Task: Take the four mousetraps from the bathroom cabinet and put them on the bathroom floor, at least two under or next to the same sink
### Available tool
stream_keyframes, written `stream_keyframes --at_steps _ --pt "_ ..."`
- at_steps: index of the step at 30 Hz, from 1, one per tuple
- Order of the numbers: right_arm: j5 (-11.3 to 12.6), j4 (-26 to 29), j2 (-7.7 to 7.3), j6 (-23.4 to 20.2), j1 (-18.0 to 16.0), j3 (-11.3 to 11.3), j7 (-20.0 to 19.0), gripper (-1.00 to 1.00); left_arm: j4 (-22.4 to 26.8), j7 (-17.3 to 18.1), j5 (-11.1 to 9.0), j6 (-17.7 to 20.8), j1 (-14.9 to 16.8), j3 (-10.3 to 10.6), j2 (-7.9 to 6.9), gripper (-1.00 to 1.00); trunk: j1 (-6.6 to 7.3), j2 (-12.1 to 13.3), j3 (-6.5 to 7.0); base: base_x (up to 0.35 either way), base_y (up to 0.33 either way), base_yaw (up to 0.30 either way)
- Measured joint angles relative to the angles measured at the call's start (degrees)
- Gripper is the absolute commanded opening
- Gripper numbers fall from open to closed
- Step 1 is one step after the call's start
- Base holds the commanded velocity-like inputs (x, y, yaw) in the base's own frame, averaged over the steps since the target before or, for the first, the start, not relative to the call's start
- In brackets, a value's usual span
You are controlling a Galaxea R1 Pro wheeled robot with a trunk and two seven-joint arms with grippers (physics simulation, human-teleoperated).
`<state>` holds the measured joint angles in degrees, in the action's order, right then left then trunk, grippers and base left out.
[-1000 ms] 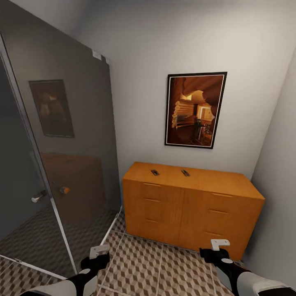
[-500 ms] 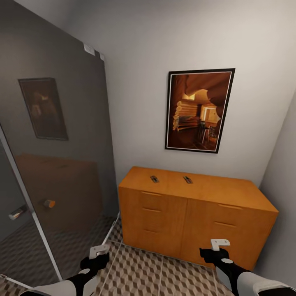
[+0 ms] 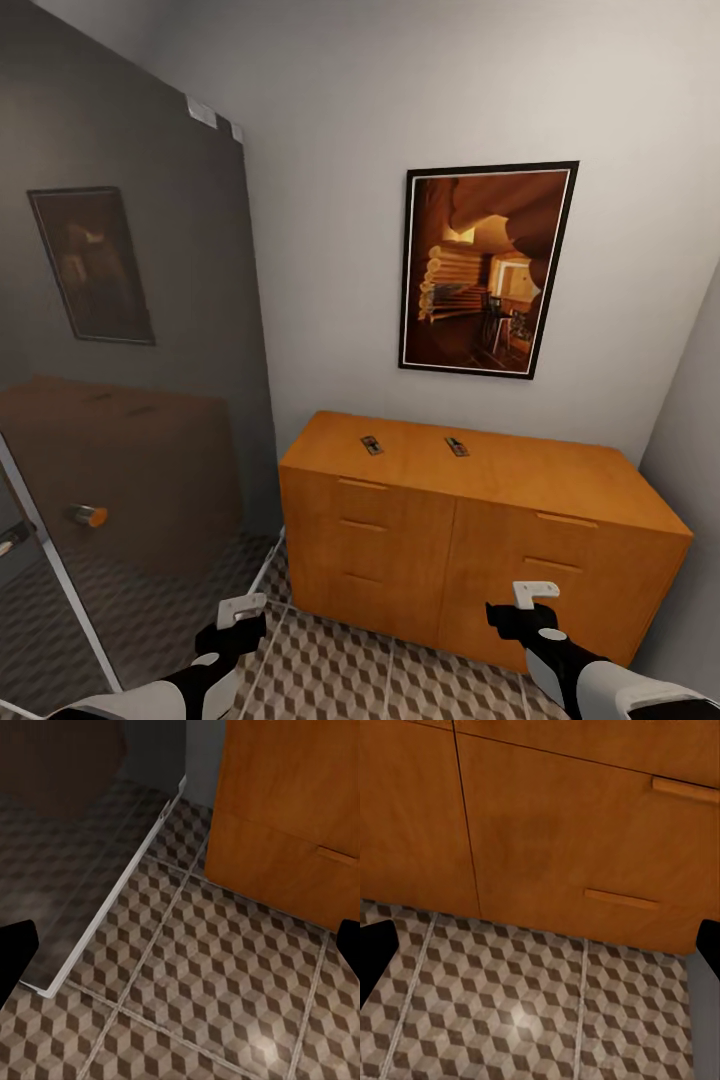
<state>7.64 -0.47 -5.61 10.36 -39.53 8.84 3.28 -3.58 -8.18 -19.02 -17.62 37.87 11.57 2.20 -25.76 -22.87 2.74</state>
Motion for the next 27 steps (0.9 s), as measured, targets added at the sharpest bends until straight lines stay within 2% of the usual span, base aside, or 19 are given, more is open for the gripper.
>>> stream_keyframes --at_steps 9,14,19,20,21,22,23,24,27 --pt "-0.2 1.18 -0.16 0.06 0.0 0.15 0.0 1.0 0.86 0.18 -0.01 0.37 -0.01 0.42 0.22 1.0 0.0 0.0 0.0 0.004 -0.001 0.0" --pt "-0.24 6.41 -0.3 -0.1 -0.01 0.11 -0.16 1.0 6.49 0.35 0.24 2.03 0.14 0.59 0.43 1.0 0.0 -0.01 0.01 0.0 0.0 0.0" --pt "-0.25 13.04 -0.39 -0.49 -0.06 0.04 -0.06 1.0 17.29 0.36 0.6 10.77 0.17 0.61 0.67 1.0 0.0 -0.01 0.01 0.0 0.0 0.0" --pt "-0.24 15.75 -0.44 -0.65 -0.15 0.04 0.0 1.0 21.7 0.3 0.68 14.8 0.22 0.64 0.74 1.0 -0.01 -0.01 0.02 0.0 0.0 0.0" --pt "0.03 21.75 -0.85 -3.11 -0.24 -0.23 0.05 1.0 27.64 -0.88 0.57 24.25 0.39 0.59 0.93 1.0 -0.01 0.02 -0.02 0.0 0.0 0.0" --pt "0.06 29.22 -1.05 -6.01 -0.38 -0.23 0.02 1.0 37.84 -1.88 0.7 28.5 0.52 0.74 1.06 1.0 0.0 0.0 0.02 0.0 0.0 0.0" --pt "0.16 31.38 -1.15 -7.94 -0.32 -0.29 0.03 1.0 44.24 -2.47 0.76 30.6 0.63 0.84 1.16 1.0 0.01 -0.05 0.02 0.0 0.0 0.0" --pt "0.23 33.55 -1.21 -9.85 -0.34 -0.33 0.02 1.0 46.29 -3.06 0.73 32.63 0.64 0.85 1.3 1.0 0.0 -0.01 0.01 0.0 0.0 0.0" --pt "0.38 44.7 -1.4 -20.96 -0.44 -1.38 -0.04 1.0 58.84 -5.78 0.71 42.35 0.86 0.95 2.72 1.0 0.0 0.0 0.03 0.0 0.0 0.0"
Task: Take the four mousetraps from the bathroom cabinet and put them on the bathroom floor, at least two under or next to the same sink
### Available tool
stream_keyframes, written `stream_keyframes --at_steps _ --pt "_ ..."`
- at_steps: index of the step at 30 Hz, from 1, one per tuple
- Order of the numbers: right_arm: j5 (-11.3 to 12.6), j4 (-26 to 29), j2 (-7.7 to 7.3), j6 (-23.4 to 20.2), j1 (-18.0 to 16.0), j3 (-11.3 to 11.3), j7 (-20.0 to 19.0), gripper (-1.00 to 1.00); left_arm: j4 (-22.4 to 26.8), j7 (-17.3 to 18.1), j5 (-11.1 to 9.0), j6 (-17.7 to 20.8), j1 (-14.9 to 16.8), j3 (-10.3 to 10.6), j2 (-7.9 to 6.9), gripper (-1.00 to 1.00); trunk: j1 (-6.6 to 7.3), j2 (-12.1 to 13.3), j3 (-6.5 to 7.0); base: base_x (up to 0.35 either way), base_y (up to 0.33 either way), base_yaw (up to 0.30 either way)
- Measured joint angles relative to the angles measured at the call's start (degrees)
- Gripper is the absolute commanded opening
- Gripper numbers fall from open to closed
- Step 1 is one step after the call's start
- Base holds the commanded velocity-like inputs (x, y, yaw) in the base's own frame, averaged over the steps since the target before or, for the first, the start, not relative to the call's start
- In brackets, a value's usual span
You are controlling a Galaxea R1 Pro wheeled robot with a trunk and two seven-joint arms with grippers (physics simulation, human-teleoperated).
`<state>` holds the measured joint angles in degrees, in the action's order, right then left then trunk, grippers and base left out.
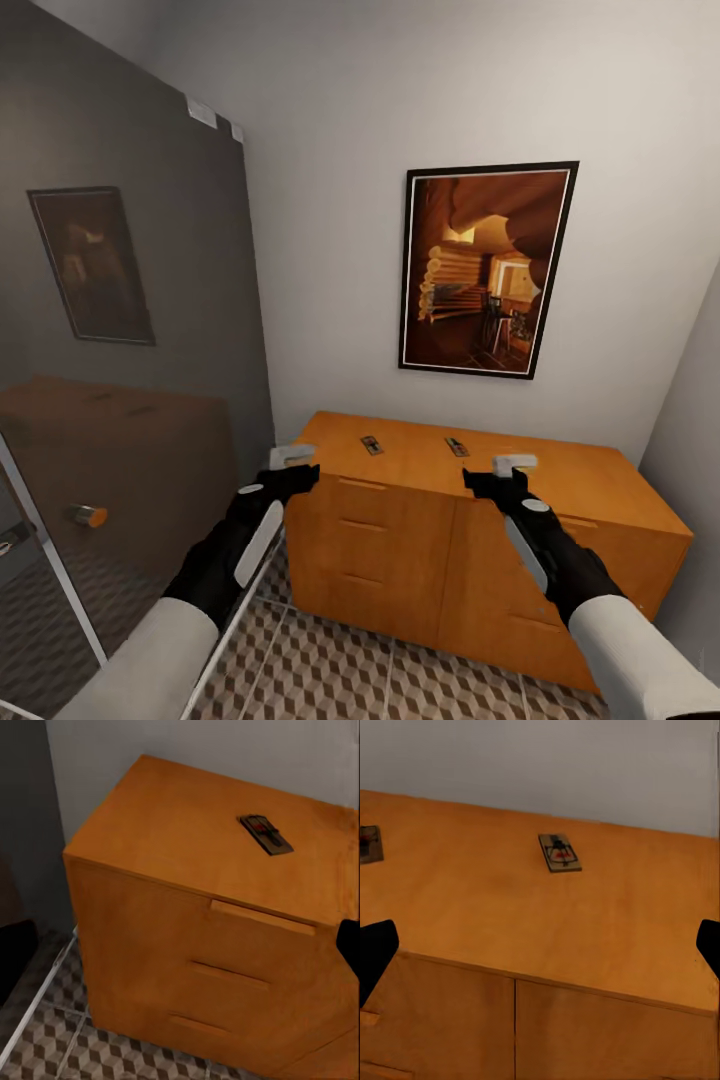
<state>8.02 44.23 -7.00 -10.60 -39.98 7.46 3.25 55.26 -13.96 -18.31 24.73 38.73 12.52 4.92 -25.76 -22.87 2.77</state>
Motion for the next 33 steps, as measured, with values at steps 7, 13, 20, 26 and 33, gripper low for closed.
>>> stream_keyframes --at_steps 7,13,20,26,33 --pt "0.33 10.82 0.0 -11.82 -1.43 -3.09 -0.02 1.0 9.24 -1.85 0.14 11.24 1.32 -0.01 4.38 1.0 0.0 0.0 -0.02 0.0 0.0 0.0" --pt "0.28 10.97 -0.13 -13.58 -2.14 -3.56 -0.08 1.0 7.68 -1.72 0.09 12.54 1.68 0.01 5.08 1.0 0.0 0.0 -0.02 0.0 0.0 0.0" --pt "-0.03 10.77 -0.53 -14.67 -2.25 -3.59 -0.1 1.0 5.77 -1.56 0.08 12.5 1.64 -0.17 5.08 1.0 0.0 0.0 -0.02 0.006 -0.001 0.0" --pt "-0.09 9.88 -1.0 -15.26 -2.28 -3.52 -0.25 1.0 2.0 -1.62 0.03 12.38 1.56 0.08 5.08 1.0 0.03 -0.01 -0.03 0.191 -0.072 0.0" --pt "-0.24 9.25 -1.08 -15.36 -2.27 -3.23 -0.3 1.0 1.01 -1.7 0.06 12.43 1.58 0.11 5.08 1.0 0.03 -0.01 -0.03 0.29 -0.124 0.0"
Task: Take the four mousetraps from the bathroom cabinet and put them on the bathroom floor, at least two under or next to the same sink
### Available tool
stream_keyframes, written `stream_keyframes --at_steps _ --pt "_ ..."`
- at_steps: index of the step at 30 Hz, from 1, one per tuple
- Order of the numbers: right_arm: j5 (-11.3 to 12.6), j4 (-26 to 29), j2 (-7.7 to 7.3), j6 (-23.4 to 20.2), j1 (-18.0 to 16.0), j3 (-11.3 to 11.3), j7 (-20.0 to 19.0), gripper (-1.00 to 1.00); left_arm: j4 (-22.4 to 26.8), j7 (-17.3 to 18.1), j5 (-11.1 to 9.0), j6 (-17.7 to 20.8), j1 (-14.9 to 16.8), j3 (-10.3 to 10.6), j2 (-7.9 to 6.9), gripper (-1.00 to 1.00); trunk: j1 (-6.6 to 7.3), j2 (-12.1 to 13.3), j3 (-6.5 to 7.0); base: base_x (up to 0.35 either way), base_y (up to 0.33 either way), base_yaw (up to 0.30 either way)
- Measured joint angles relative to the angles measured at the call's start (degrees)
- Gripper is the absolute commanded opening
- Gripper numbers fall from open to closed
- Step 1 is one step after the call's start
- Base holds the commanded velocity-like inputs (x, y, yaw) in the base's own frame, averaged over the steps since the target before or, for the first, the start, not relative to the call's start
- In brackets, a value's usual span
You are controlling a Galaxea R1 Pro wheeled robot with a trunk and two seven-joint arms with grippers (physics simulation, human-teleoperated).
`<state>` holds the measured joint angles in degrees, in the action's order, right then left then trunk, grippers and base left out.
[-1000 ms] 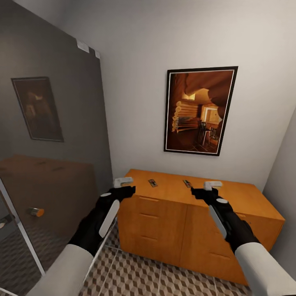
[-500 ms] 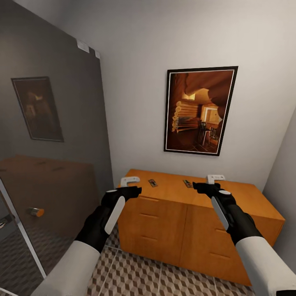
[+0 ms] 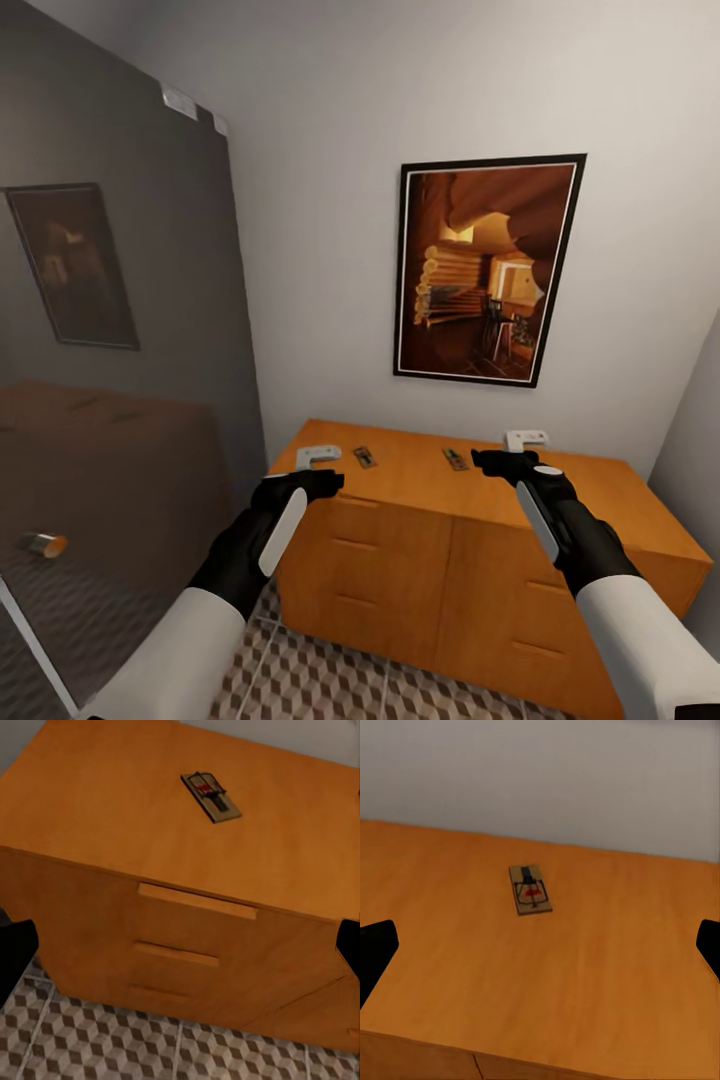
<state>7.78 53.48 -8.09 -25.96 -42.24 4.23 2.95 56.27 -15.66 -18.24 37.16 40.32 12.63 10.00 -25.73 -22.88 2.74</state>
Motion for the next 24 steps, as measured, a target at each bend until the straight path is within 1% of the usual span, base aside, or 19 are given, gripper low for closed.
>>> stream_keyframes --at_steps 14,17,20,21,22,23,24 --pt "-0.03 -0.86 -0.02 -0.06 -0.02 0.16 -0.23 1.0 -0.15 0.08 0.01 -0.13 0.01 -0.3 0.0 1.0 0.0 0.0 0.0 0.312 -0.123 0.0" --pt "0.07 -1.37 -0.02 -0.08 0.0 0.24 -1.07 1.0 -0.15 0.05 0.05 -0.16 0.01 -0.31 0.0 1.0 0.0 0.0 0.0 0.264 -0.092 0.0" --pt "-0.1 -2.37 -0.02 -0.15 0.02 0.32 -4.38 1.0 -0.26 -0.02 0.08 -0.25 -0.01 -0.32 0.0 1.0 -0.02 0.01 0.0 0.121 -0.039 0.0" --pt "-0.37 -3.01 -0.02 -0.21 0.01 0.33 -6.58 1.0 -0.33 -0.05 0.12 -0.26 -0.02 -0.34 -0.04 1.0 -0.02 0.01 0.0 0.064 -0.021 0.0" --pt "-0.67 -3.32 -0.02 -0.26 0.0 0.34 -7.7 1.0 -0.37 -0.07 0.12 -0.26 -0.02 -0.35 -0.06 1.0 -0.03 0.0 0.0 0.052 -0.017 0.0" --pt "-1.08 -3.57 -0.02 -0.31 0.0 0.34 -8.68 1.0 -0.38 -0.09 0.12 -0.27 -0.01 -0.34 -0.08 1.0 -0.02 0.01 0.0 0.033 -0.011 0.0" --pt "-2.11 -3.93 -0.02 -0.37 -0.01 0.32 -10.12 1.0 -0.42 -0.12 0.12 -0.28 0.0 -0.35 -0.1 1.0 -0.03 0.01 0.0 0.026 -0.009 0.0"
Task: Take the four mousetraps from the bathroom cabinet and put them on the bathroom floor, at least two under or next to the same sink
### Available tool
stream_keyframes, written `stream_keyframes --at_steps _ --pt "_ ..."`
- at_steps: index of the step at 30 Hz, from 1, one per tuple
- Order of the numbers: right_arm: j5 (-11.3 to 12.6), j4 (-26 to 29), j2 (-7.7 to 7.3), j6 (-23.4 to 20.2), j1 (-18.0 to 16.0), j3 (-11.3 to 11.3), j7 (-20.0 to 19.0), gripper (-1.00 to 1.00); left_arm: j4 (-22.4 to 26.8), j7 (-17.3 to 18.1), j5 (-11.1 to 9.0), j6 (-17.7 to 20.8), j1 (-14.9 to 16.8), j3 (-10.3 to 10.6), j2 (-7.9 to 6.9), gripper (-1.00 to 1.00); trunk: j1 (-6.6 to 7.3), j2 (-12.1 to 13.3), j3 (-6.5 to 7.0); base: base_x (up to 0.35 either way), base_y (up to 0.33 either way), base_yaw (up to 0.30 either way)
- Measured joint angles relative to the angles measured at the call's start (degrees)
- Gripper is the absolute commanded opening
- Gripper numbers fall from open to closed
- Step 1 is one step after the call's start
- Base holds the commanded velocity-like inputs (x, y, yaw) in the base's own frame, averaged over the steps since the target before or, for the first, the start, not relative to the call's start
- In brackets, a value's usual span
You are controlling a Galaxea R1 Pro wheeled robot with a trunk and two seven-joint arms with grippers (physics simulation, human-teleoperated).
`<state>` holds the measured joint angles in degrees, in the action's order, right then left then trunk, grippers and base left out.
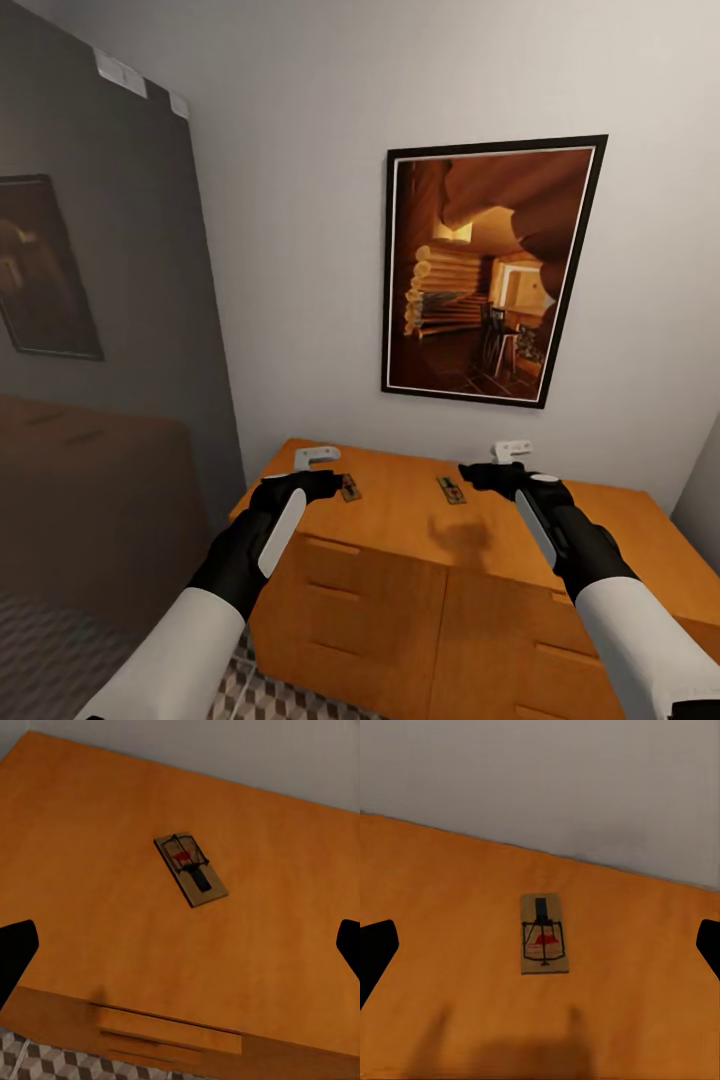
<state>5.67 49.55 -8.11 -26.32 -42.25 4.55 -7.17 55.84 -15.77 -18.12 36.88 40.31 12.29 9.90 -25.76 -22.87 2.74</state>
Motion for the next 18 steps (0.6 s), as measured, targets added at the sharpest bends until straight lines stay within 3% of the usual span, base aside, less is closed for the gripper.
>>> stream_keyframes --at_steps 8,18 --pt "-4.52 -0.65 -0.01 -0.09 0.03 -0.15 -2.45 1.0 -0.13 -0.23 0.0 -0.01 -0.03 0.0 0.01 1.0 0.01 -0.02 0.0 0.062 -0.003 0.0" --pt "-5.51 -0.75 -0.01 0.04 0.01 -0.34 -2.9 1.0 -0.22 -0.45 0.0 -0.03 0.01 -0.1 0.1 1.0 0.02 0.0 0.0 0.245 0.0 0.0"
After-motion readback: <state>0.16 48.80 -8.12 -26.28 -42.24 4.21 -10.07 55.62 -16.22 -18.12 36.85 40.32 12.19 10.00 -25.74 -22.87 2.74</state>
